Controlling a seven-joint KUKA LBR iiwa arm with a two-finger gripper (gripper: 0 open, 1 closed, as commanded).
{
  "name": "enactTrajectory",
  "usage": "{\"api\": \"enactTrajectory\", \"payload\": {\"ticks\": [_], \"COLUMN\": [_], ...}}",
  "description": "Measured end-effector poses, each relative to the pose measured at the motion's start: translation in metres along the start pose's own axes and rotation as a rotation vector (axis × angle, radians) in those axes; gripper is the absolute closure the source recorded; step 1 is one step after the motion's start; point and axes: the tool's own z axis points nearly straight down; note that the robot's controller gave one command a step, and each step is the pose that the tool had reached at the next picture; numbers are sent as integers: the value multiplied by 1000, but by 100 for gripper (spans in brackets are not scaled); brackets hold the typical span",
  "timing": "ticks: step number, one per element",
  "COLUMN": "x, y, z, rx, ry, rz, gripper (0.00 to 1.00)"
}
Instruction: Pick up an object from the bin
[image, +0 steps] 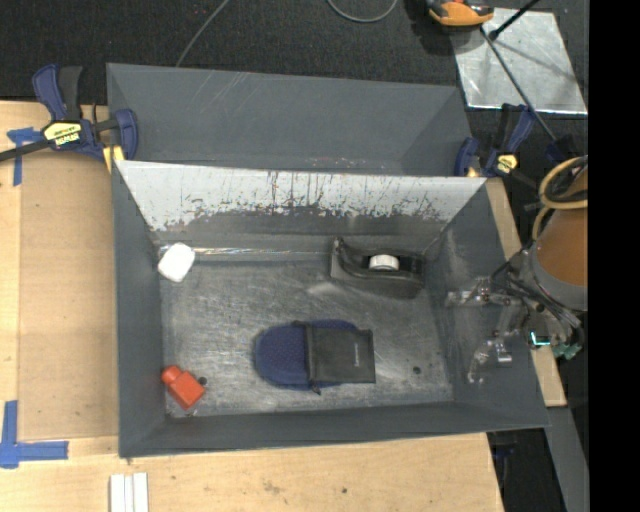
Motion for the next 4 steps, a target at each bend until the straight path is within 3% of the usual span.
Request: {"api": "enactTrajectory", "payload": {"ticks": [1, 2, 3, 4], "x": [-41, -44, -16, -50], "y": [53, 106, 172, 245], "z": [63, 96, 95, 97], "rx": [-3, 2, 0, -2], "ry": [1, -7, -13, -14], "rz": [303, 117, 97, 326], "gripper": [0, 0, 0, 0]}}
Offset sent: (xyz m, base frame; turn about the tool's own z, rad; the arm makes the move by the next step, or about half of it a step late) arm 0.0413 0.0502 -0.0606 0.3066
